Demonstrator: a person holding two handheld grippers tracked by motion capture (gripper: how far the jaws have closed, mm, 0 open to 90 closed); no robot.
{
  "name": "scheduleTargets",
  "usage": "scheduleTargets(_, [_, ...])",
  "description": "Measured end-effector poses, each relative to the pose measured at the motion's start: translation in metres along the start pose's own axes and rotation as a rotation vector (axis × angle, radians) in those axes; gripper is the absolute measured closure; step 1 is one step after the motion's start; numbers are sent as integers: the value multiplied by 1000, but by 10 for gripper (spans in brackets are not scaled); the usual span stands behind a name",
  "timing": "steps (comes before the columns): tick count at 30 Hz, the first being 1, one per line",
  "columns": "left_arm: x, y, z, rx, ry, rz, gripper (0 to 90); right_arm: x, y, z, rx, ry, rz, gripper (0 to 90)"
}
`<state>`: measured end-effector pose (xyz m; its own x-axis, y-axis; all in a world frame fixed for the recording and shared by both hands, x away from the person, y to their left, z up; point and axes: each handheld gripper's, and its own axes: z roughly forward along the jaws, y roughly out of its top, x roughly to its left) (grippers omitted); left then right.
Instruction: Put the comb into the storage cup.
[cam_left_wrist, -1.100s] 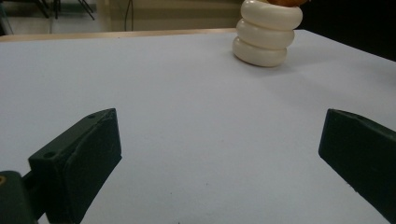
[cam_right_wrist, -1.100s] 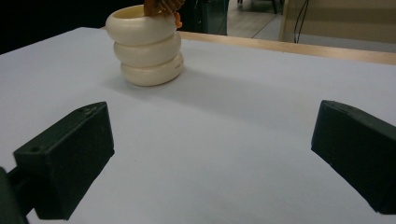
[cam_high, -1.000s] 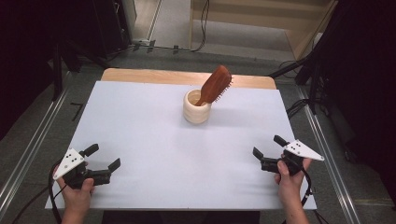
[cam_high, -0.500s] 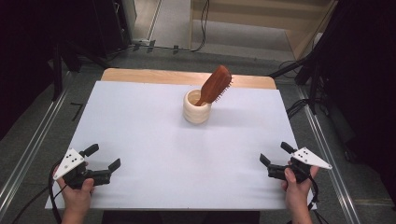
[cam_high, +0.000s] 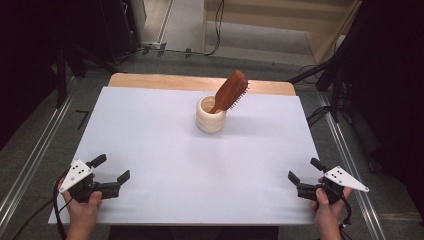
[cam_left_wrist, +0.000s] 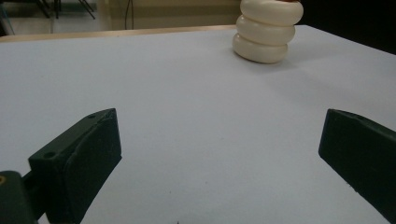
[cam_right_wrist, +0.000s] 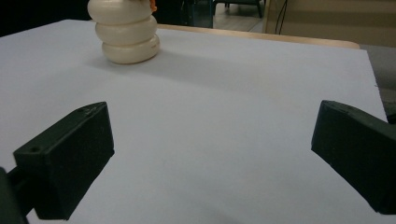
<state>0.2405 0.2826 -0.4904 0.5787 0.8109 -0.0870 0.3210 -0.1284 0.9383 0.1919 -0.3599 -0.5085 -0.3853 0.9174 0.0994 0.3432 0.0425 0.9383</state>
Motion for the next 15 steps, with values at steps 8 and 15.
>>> scheduleTargets(8, [0,0,0,4,-1,3,0,-10,-5,-9,0,0,-7,0])
scheduleTargets(15, [2,0,0,1,-3,-6,0,-13,-10,-4,9,13,7,0])
